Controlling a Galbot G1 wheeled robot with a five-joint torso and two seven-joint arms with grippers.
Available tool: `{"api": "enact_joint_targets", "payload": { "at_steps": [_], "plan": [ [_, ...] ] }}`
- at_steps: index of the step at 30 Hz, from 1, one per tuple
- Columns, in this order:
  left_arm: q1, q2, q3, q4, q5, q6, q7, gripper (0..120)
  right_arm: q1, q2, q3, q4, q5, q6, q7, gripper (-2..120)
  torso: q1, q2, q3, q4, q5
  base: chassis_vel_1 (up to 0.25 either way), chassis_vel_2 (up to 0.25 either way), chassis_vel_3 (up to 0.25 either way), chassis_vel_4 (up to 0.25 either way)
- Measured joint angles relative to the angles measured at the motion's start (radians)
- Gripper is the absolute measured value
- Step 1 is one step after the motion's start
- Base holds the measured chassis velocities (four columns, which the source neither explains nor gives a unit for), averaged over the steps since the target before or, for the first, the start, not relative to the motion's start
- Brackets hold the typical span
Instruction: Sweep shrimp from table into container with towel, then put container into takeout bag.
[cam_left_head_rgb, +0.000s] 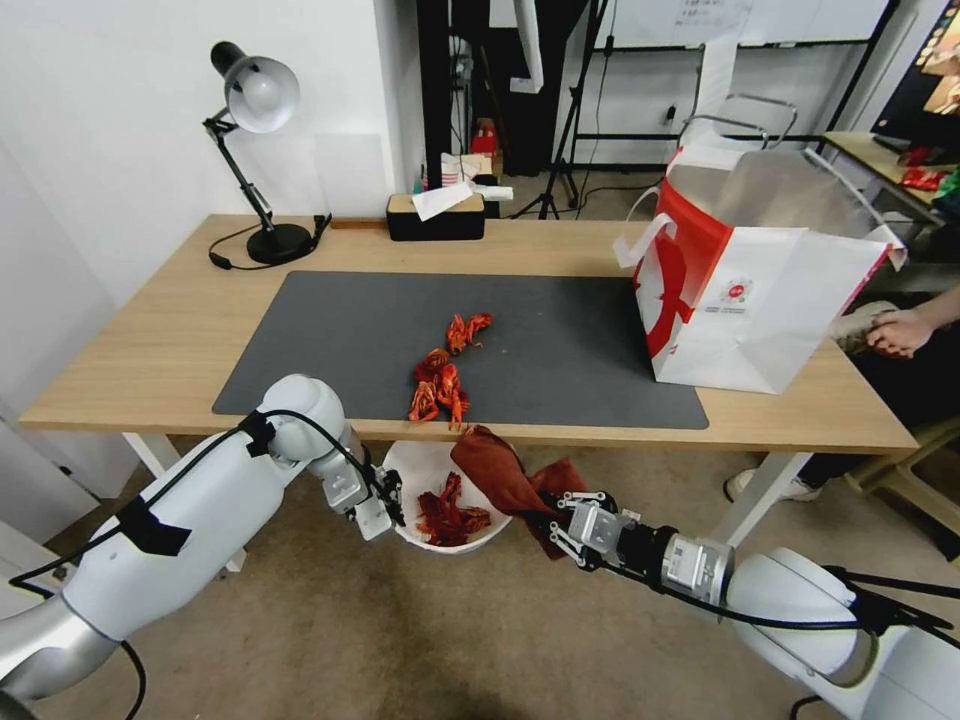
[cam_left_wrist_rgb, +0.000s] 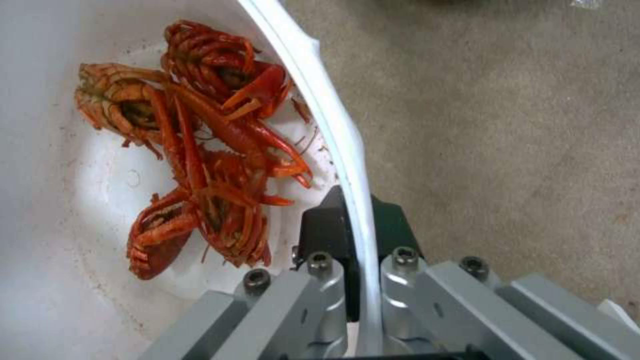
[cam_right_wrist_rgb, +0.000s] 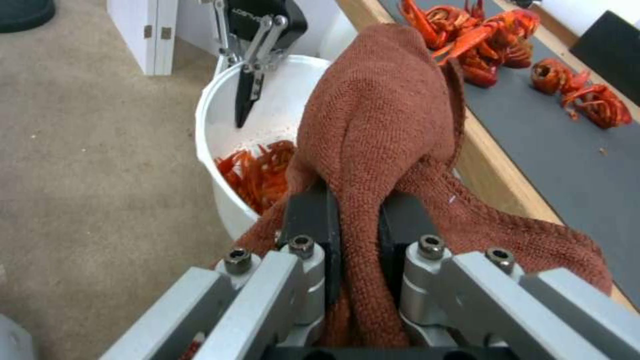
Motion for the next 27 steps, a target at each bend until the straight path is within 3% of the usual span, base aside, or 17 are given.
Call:
{"api": "enact_joint_targets", "payload": {
  "at_steps": [27],
  "plan": [
    [0.031, 0.021, -0.012, -0.026, 0.001, -0.001, -0.001, 0, 0.02, 0.009, -0.036, 0.022, 0.05, -0.014, -0.008, 8, 0.0, 0.0, 0.0, 0.0, 0.0, 0.0, 0.0, 0.0, 0.0]
  ]
}}
